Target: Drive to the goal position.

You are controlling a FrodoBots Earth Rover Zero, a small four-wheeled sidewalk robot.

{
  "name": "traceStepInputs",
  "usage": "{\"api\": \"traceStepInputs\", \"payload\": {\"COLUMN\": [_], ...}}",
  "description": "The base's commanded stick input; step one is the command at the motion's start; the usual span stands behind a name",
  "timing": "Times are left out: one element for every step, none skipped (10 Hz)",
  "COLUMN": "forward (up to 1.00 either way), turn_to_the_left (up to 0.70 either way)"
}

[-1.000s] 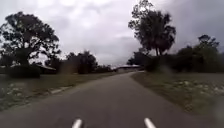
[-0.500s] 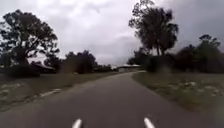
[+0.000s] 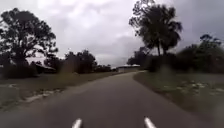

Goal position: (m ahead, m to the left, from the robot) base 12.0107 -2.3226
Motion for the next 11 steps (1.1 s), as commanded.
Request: {"api": "traceStepInputs", "payload": {"forward": [0.84,0.84,0.84,0.84,0.84,0.84,0.84,0.84,0.84,0.84,0.84], "turn_to_the_left": [0.03,0.03,0.03,0.03,0.03,0.03,0.03,0.03,0.03,0.03,0.03]}}
